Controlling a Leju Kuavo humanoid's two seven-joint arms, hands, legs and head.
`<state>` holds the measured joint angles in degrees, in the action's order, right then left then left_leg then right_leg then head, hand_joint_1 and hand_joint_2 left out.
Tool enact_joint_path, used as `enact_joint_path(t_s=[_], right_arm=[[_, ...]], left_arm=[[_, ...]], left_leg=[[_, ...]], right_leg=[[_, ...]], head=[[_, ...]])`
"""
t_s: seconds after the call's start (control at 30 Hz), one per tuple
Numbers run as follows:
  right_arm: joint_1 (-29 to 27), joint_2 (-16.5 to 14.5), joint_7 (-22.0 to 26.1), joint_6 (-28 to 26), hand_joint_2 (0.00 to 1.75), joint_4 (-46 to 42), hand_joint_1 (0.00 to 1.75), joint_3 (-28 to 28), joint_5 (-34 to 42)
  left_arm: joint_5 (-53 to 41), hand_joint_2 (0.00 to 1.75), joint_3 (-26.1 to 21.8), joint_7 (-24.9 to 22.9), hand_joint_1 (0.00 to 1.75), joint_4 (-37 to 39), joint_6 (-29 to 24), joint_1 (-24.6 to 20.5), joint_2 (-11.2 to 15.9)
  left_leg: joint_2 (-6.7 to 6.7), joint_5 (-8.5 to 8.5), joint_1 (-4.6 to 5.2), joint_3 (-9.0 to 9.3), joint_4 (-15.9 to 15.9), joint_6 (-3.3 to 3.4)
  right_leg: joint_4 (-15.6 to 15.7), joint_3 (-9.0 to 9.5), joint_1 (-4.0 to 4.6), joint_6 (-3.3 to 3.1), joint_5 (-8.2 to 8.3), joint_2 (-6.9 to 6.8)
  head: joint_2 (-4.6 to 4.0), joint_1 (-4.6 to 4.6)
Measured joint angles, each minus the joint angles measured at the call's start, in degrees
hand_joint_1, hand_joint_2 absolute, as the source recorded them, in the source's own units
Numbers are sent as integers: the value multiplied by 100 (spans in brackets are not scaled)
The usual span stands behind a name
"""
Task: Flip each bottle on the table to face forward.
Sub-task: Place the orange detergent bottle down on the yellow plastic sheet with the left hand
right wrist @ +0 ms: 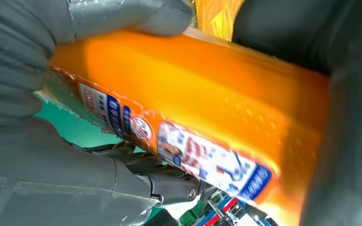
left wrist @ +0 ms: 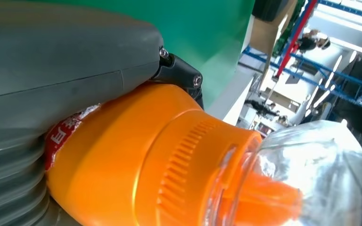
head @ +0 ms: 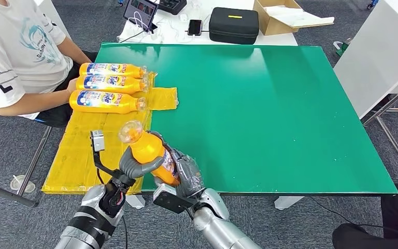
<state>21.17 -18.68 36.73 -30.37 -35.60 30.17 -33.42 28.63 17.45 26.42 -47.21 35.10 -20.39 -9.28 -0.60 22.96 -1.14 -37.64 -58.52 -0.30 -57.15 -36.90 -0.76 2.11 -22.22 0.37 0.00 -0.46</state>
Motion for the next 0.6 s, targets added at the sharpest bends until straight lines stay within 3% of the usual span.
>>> enact_joint_path(t_s=[0.6], right_arm=[[-228, 19, -85, -379, 0, -789, 0, 11, -1]], left_arm=[[-610, 175, -607, 235, 175, -441, -1419, -178, -80]], left_leg=[[1, -1, 1, 0, 0, 0]], right_leg=[[0, 0, 0, 0, 1, 0]], head=[[0, 1]])
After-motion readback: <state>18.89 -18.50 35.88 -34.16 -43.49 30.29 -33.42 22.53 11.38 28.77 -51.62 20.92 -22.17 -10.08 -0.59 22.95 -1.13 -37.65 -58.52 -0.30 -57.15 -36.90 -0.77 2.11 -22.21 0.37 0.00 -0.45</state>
